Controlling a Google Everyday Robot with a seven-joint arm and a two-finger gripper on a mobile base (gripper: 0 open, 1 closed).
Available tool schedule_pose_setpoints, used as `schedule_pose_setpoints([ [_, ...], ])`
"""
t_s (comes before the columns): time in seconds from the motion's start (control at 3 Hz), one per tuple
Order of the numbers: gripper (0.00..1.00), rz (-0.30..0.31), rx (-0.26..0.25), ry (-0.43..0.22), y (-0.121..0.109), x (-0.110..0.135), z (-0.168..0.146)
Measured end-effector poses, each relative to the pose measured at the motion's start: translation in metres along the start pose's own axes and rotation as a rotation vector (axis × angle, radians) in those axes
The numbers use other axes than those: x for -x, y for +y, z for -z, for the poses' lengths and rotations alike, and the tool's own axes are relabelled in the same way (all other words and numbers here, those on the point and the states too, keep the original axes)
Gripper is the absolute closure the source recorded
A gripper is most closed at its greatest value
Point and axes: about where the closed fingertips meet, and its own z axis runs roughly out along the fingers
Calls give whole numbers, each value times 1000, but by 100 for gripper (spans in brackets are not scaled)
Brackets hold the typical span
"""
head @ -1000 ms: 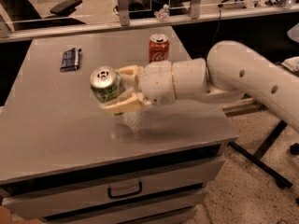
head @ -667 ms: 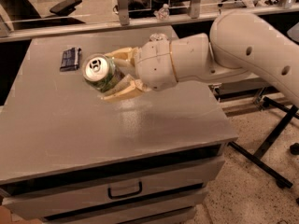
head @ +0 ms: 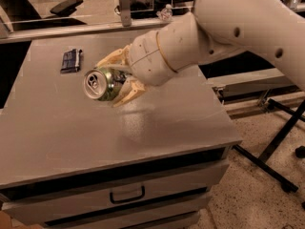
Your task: Knock green can over
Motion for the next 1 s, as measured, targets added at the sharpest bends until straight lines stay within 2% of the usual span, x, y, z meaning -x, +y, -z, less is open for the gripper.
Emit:
schedule_pose_setpoints([
  [0.33,100,35,103,95,10,-14,-7],
  [0.67,100,61,171,159,16,-24,-11],
  [1.0,100,61,171,159,16,-24,-11],
])
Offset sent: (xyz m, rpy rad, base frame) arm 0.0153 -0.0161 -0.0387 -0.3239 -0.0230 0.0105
